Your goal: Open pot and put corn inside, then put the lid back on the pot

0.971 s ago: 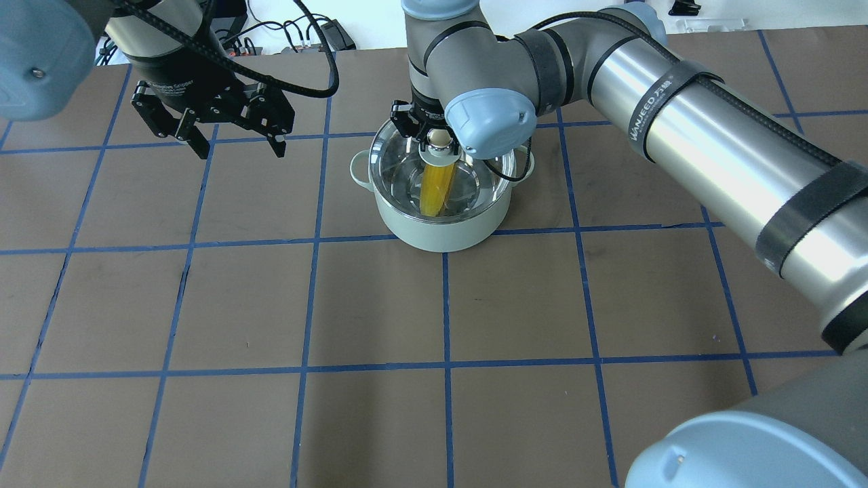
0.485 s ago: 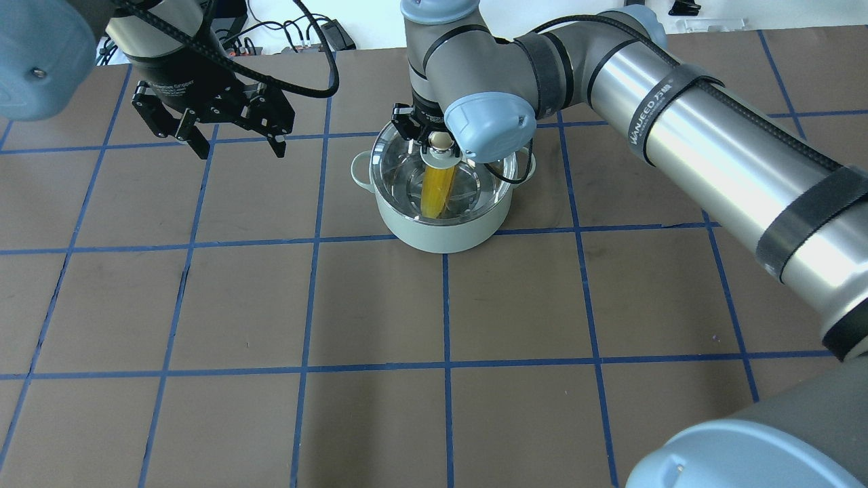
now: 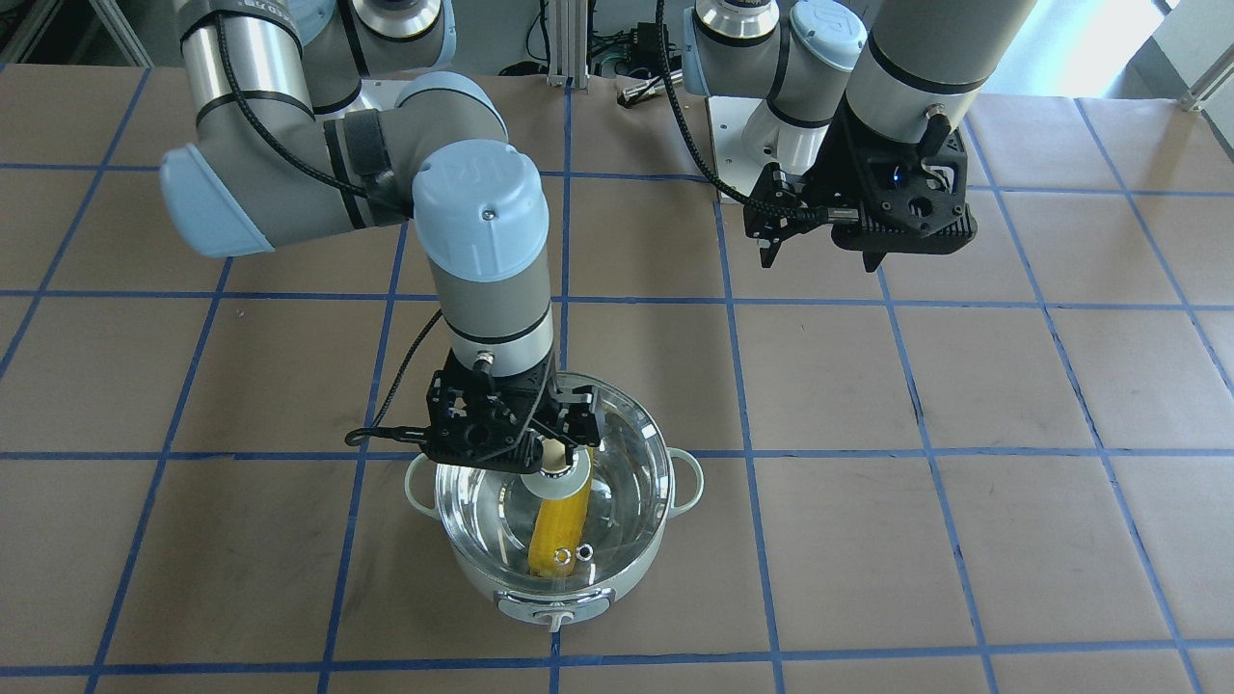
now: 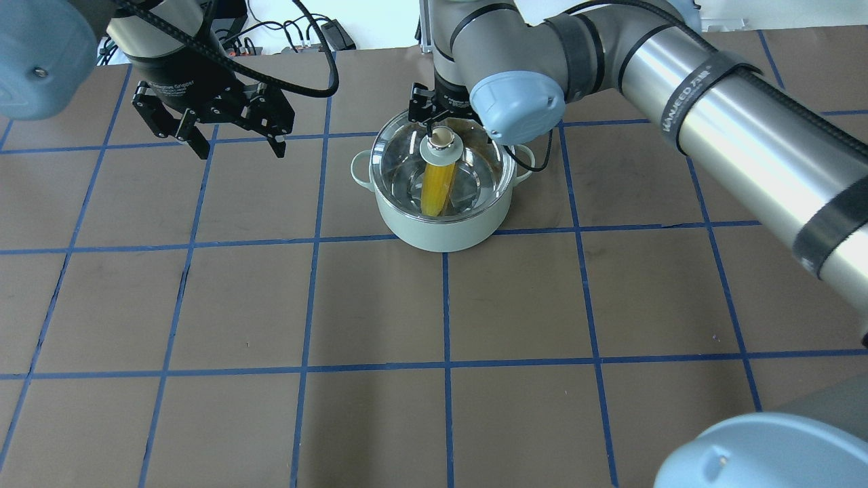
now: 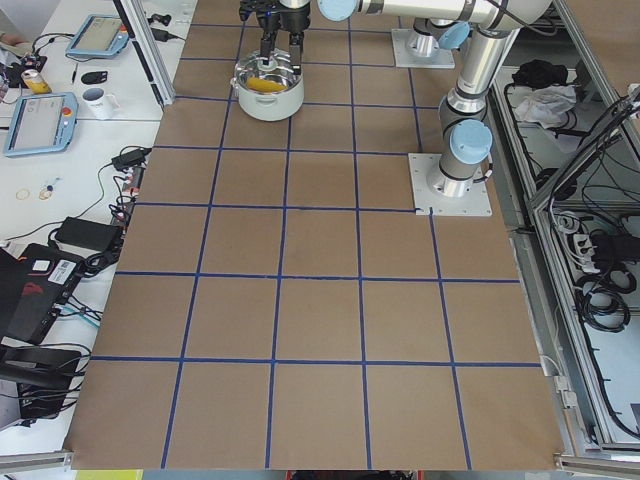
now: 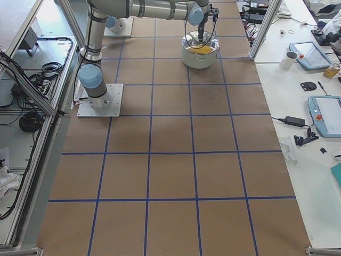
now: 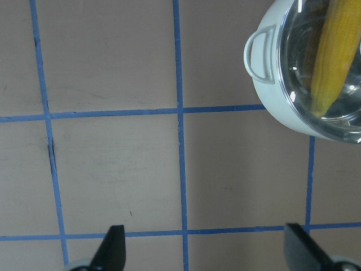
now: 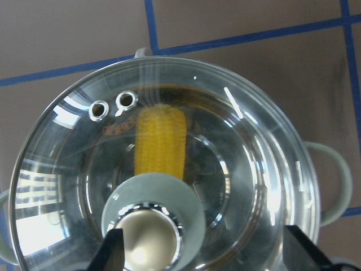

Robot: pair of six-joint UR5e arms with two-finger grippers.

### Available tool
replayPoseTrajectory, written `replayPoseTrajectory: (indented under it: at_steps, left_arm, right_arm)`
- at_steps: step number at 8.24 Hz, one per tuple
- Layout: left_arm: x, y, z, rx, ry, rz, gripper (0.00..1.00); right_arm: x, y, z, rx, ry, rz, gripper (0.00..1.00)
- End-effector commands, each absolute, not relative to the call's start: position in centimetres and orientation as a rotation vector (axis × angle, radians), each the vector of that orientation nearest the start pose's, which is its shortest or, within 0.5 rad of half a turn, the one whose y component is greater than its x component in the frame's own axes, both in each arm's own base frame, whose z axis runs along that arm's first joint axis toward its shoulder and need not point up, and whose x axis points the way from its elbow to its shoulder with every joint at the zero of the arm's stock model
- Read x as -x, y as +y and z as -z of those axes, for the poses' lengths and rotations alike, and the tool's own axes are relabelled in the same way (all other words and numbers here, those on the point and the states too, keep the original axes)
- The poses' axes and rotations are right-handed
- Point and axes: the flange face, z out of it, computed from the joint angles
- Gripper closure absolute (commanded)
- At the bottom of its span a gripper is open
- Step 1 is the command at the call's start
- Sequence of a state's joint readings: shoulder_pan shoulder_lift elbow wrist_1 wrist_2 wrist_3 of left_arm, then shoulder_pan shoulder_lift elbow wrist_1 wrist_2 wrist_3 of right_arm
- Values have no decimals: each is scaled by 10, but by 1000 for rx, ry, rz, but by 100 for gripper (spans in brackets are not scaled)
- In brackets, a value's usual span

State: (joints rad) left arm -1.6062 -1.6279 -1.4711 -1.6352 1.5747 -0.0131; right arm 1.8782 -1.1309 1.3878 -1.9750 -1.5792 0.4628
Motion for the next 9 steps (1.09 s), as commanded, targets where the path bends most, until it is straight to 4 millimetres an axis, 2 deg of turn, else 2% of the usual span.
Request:
replayPoseTrajectory:
  at_steps: [1,2,3,4,5,6,7,9]
  left_arm:
    - [151,-510,-500,-34,3136,-38,0]
    - [151,-510,-500,-34,3136,-38,0]
    - [151,-510,-500,-34,3136,-38,0]
    - [151,-510,-500,-29,3136,-38,0]
    - [151,-510,-500,-27,3137,-41,0]
    - [151,-510,-500,-24,3138,-38,0]
    - [151,-510,-500,-22,3138,-38,0]
    - [151,-510,-500,-24,3138,-38,0]
  right_arm:
    - [-262,-582,-432,-209,3088,218,0]
    - [-254,-551,-457,-211,3089,198,0]
    - [-240,-530,-471,-142,3106,209,0]
    - [-222,-511,-490,-31,3123,209,0]
    - [-202,-491,-505,-60,3130,123,0]
    - [-190,-480,-519,-91,3130,129,0]
    - [-188,-473,-529,-94,3128,158,0]
    - [-187,-467,-532,-97,3133,133,0]
